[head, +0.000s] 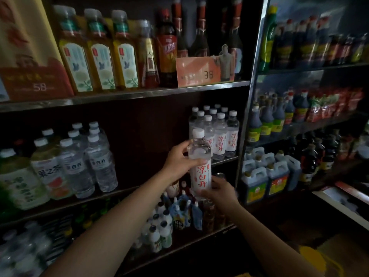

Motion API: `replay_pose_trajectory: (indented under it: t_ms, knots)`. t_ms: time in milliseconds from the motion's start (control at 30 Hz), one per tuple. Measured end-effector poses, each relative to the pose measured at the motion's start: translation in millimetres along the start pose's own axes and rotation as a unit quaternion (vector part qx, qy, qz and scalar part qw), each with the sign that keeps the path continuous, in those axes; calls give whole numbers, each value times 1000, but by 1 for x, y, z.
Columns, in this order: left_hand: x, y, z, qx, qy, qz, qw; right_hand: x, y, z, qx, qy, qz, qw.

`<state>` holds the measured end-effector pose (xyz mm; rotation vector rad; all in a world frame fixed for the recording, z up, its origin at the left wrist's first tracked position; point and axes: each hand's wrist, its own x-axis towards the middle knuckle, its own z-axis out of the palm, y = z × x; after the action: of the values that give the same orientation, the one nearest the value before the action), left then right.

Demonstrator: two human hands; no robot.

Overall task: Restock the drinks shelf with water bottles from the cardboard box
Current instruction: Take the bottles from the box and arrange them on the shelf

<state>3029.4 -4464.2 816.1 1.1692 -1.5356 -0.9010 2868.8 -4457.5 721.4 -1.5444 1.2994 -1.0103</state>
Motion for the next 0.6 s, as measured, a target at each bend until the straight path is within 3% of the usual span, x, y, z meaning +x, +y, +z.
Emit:
replay_pose_trajectory:
  t_ms: [433,600]
  knots:
    - [137,-80,-14,-16,50,-27,998,148,18,43,-41,70,35,996]
    - [175,-102,-21,27,40,-20,999,188,25,63,-41,114,44,992]
